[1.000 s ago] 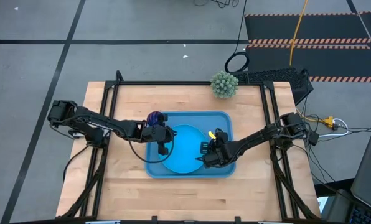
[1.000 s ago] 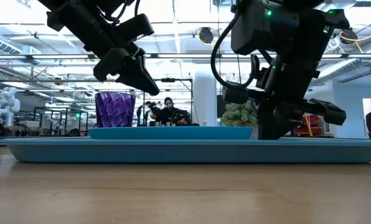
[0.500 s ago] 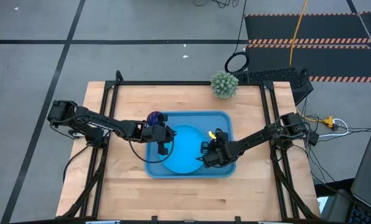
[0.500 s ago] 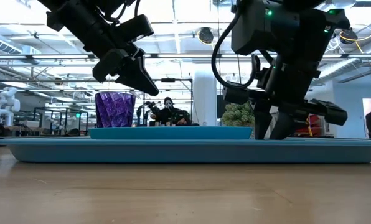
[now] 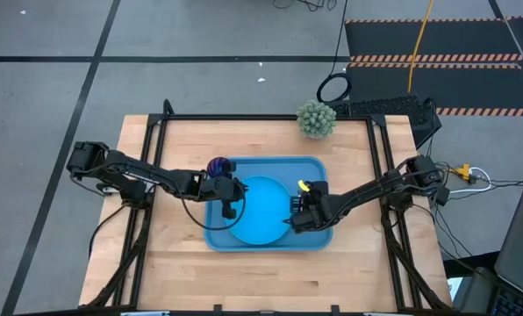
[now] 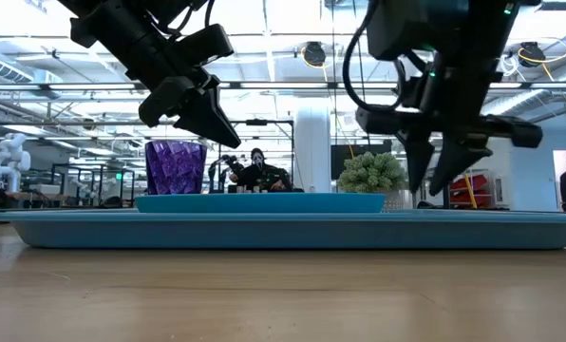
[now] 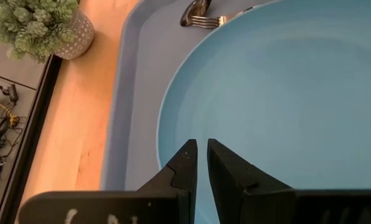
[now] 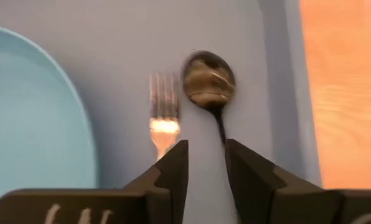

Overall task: Pick and place plate/cup/fork/spoon on tray
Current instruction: Adjust the black spoon

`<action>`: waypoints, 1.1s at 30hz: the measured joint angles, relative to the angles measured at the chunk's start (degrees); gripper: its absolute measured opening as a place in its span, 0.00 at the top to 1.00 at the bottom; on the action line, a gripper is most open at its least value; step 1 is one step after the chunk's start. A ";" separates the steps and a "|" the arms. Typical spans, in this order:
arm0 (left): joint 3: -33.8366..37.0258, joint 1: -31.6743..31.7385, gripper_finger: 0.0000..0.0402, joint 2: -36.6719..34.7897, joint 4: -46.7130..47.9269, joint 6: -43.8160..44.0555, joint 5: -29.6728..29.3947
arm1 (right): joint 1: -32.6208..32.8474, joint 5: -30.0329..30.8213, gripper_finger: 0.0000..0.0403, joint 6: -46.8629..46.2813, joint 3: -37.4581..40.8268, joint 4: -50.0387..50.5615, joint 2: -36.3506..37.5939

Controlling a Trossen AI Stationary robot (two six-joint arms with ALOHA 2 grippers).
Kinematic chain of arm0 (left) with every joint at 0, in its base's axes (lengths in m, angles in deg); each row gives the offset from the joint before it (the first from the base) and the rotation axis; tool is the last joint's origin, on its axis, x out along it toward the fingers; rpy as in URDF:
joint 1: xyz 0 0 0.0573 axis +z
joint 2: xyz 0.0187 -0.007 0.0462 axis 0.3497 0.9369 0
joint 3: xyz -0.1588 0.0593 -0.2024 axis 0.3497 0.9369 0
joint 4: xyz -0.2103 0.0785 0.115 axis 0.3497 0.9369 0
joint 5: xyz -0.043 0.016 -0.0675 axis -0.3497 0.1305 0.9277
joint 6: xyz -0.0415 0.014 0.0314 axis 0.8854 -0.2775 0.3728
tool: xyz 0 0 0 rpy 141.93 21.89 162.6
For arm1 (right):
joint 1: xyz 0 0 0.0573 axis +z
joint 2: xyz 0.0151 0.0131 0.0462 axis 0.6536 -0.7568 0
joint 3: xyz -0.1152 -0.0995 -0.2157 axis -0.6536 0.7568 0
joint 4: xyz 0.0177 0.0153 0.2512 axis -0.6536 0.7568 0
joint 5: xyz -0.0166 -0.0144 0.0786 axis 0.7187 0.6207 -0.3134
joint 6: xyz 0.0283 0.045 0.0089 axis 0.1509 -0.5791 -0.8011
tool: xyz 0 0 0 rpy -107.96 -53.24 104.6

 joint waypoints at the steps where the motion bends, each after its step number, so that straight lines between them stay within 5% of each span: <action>1: 0.00 -0.01 0.90 0.00 -0.02 0.01 0.00 | -0.03 -0.35 0.77 0.02 0.35 -0.20 0.00; 33: 0.00 0.01 0.90 -0.02 0.52 0.08 0.00 | -3.55 1.40 0.79 7.74 9.56 -12.70 0.00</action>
